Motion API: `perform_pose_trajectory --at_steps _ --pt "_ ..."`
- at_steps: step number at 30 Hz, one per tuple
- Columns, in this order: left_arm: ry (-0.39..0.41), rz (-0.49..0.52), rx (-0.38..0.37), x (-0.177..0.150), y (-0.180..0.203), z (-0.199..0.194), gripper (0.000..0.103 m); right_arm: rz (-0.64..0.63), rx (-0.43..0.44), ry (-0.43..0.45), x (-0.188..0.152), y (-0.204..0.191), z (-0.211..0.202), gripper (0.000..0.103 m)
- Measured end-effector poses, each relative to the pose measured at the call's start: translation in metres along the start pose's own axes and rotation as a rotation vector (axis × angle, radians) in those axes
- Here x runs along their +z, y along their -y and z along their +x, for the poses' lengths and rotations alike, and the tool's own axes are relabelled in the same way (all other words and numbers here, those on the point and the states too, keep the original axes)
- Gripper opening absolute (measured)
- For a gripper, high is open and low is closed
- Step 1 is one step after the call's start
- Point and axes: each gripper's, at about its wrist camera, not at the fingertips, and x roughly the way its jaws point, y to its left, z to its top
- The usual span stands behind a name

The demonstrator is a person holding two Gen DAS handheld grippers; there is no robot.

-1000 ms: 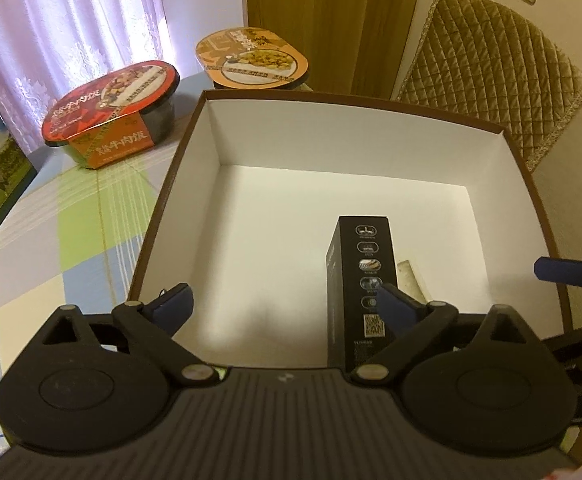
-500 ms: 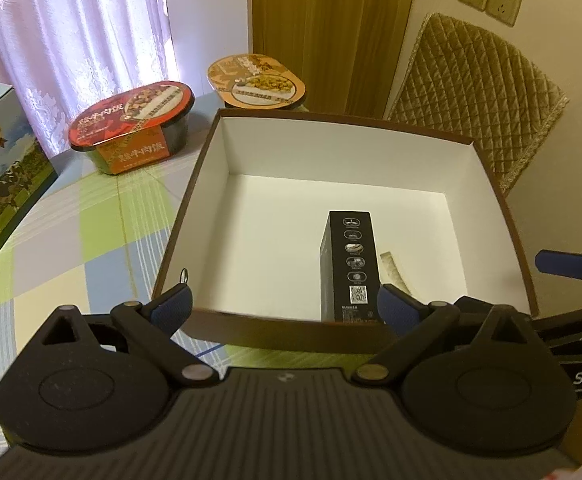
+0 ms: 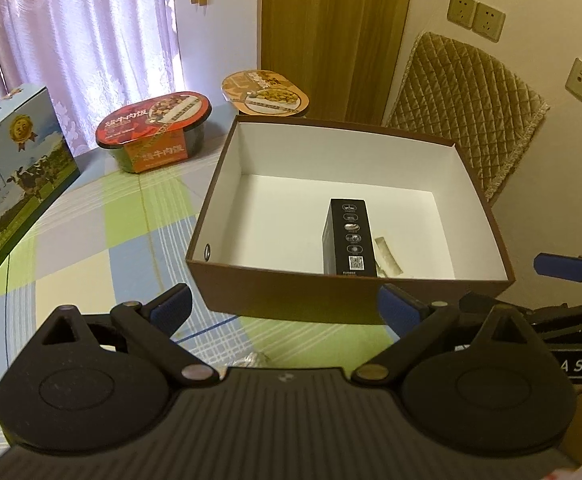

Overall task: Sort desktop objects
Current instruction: 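Withdraw both tools from the cardboard box back toward the items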

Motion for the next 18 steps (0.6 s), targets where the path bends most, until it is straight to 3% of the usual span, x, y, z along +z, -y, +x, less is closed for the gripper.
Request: perform_pose_trajectory --at_steps 10,18 --pt "0.013 -0.001 -0.006 -0.026 -0.011 -0.027 0.098 -0.009 0.029 0.019 -0.02 -0.018 -0.018 0.101" --pt "-0.006 -0.003 -0.012 -0.061 -0.024 -0.045 0.098 -0.005 0.064 -0.018 -0.045 -0.033 -0.023 0.101"
